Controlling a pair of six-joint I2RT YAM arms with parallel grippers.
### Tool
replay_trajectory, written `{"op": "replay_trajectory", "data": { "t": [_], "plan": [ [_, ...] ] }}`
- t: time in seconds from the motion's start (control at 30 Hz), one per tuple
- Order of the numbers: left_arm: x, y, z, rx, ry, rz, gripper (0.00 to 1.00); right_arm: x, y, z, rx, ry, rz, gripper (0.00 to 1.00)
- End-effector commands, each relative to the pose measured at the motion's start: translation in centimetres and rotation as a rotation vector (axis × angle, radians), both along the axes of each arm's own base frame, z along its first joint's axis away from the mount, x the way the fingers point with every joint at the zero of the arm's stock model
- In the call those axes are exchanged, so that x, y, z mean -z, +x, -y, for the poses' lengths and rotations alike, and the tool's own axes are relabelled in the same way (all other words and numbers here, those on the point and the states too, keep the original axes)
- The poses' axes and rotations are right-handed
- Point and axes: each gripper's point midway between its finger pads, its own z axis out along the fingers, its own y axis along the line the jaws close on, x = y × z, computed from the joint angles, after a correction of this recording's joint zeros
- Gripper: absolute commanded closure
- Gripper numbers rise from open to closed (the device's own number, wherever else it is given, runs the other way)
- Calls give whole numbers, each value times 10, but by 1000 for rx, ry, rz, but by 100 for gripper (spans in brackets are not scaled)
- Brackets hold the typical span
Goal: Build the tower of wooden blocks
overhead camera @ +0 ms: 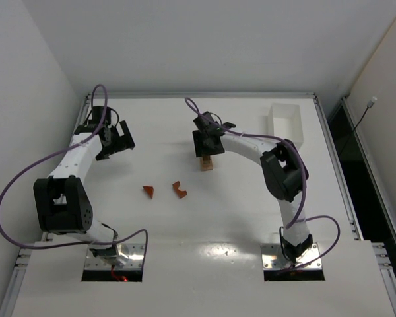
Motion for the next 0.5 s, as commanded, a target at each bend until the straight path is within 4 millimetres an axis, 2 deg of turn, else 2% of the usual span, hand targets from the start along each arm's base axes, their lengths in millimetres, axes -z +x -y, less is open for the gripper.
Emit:
{"op": "replay_trajectory", "data": {
  "t": [0.0, 0.47],
  "plan": [
    [-15, 8, -1, 6, 14, 55, 0, -4, 12, -4, 27, 25, 12, 43],
    [-8, 9, -1, 6, 13, 37, 0, 2, 15, -3, 39, 30, -1, 48]
  ]
}}
